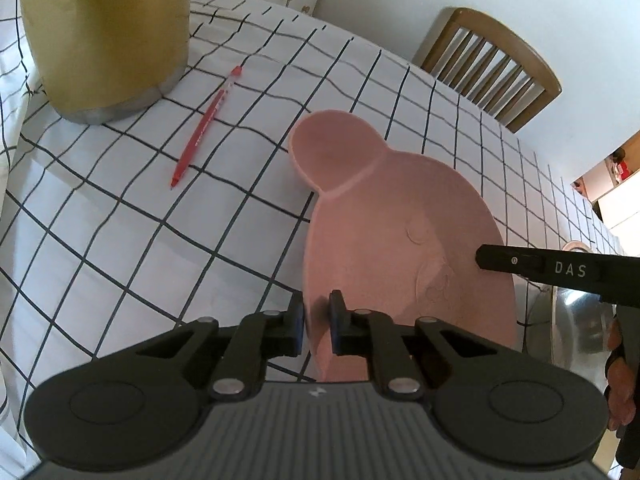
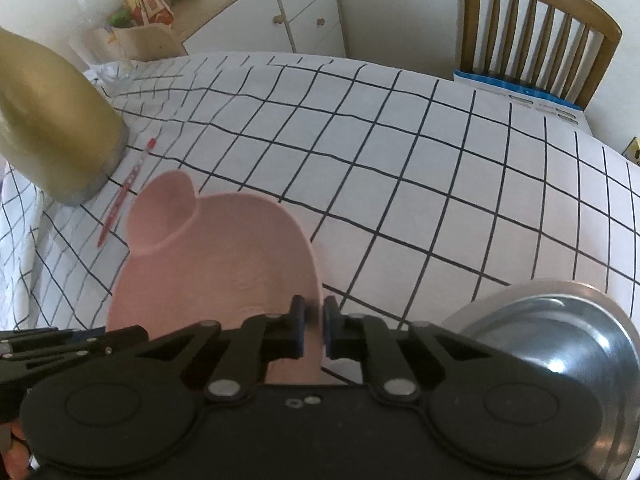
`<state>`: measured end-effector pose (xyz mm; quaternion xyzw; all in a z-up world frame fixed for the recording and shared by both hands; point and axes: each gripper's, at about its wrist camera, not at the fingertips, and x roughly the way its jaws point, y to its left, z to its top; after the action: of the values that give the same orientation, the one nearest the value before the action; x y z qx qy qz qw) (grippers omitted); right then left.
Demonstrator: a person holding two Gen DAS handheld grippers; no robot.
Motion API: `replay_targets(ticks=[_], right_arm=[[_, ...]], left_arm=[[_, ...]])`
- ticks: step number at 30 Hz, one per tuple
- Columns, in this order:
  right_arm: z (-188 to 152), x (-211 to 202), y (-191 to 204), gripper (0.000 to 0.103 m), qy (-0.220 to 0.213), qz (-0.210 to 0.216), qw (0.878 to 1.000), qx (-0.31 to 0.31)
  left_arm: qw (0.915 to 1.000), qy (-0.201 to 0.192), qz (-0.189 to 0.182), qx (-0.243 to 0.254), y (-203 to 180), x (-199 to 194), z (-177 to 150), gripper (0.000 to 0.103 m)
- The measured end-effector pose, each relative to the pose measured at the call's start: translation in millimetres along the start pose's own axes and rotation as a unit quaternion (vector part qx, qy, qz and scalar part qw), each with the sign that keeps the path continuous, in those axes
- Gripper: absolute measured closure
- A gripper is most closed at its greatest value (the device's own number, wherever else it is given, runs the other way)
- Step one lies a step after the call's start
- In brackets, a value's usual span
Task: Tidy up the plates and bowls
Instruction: 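Close both grippers on the rim of the pink bear-shaped plate, then carry the pink plate with both grippers and lower it onto the white plates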
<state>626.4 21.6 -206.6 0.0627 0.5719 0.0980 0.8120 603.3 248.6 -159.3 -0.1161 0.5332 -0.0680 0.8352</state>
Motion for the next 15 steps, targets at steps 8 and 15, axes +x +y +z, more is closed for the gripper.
replay_targets(ticks=[8, 15], right_arm=[[5, -27, 12, 0.093, -0.036, -0.003, 0.999, -0.002], [13, -76, 23, 0.093, -0.072, -0.003, 0.997, 0.003]], left_arm=[[0.9996, -0.027, 0.001, 0.012, -4, -32, 13, 0.092], [0.9983, -0.048, -0.013, 0.030, -15, -76, 26, 0.092]])
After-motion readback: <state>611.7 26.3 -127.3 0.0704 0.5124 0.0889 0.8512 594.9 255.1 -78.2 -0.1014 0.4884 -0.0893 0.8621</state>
